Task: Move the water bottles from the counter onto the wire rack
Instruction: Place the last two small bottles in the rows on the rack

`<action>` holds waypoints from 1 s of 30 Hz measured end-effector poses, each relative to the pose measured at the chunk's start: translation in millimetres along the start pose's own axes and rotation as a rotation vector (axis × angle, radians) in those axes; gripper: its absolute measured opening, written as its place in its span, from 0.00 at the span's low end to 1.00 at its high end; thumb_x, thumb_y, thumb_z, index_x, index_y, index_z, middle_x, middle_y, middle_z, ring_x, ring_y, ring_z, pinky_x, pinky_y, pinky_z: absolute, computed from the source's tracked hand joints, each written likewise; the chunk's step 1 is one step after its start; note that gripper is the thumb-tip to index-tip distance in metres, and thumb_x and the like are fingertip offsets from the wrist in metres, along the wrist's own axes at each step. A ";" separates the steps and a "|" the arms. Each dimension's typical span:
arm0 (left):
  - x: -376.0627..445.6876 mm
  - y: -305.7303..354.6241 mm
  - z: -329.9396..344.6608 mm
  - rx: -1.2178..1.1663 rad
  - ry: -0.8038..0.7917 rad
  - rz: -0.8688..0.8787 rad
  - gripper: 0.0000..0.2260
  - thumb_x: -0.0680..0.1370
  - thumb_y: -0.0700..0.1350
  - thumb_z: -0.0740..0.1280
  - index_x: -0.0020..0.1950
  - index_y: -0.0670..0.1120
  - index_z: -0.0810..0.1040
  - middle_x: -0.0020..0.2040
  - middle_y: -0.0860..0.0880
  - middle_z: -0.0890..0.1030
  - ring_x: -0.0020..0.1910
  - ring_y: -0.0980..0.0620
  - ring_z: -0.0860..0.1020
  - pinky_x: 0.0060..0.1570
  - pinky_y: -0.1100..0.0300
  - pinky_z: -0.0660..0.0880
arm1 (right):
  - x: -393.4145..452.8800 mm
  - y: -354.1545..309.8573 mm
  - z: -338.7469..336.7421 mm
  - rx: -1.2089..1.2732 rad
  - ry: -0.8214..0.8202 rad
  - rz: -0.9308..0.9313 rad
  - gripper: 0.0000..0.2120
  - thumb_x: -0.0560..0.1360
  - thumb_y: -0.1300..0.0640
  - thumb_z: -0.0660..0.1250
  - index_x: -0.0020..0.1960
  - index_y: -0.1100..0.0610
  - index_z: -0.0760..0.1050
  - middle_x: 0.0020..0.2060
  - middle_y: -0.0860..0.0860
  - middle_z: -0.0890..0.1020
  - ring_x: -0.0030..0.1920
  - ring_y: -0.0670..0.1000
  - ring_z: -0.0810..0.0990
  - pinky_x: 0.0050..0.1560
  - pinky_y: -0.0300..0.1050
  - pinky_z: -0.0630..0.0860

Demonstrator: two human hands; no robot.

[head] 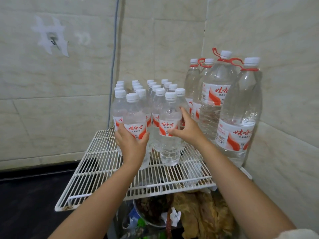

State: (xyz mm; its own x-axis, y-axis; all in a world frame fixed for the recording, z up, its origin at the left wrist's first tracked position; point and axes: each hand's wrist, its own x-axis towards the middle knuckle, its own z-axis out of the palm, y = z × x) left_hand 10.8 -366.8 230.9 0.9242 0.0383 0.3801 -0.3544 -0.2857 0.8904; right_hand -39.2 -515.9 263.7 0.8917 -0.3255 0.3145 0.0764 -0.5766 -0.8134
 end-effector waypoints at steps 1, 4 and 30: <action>0.5 0.2 2.3 0.013 -0.014 0.008 0.36 0.71 0.44 0.71 0.72 0.43 0.54 0.68 0.40 0.60 0.68 0.43 0.61 0.67 0.47 0.66 | -1.8 0.3 3.9 -0.071 0.066 -0.019 0.43 0.70 0.58 0.72 0.75 0.55 0.48 0.72 0.54 0.61 0.70 0.54 0.64 0.65 0.47 0.66; 0.3 -3.3 0.2 0.064 -0.087 0.065 0.37 0.71 0.47 0.71 0.73 0.46 0.53 0.68 0.41 0.60 0.67 0.44 0.63 0.65 0.49 0.66 | -10.5 5.8 22.1 -0.190 0.236 -0.013 0.45 0.67 0.52 0.73 0.74 0.54 0.49 0.68 0.54 0.65 0.67 0.54 0.68 0.63 0.46 0.71; -3.9 -17.5 5.0 0.243 -0.238 0.148 0.46 0.72 0.47 0.70 0.74 0.51 0.36 0.72 0.43 0.60 0.70 0.47 0.63 0.64 0.52 0.67 | -2.1 19.3 24.8 0.051 0.021 -0.035 0.37 0.68 0.57 0.73 0.72 0.53 0.58 0.68 0.53 0.68 0.66 0.52 0.70 0.66 0.55 0.71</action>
State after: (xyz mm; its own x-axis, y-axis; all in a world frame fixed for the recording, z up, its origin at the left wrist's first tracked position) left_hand 14.1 -366.8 212.6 0.8827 -0.2364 0.4061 -0.4691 -0.4918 0.7335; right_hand -28.5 -507.8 235.1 0.8786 -0.3216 0.3530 0.1304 -0.5496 -0.8252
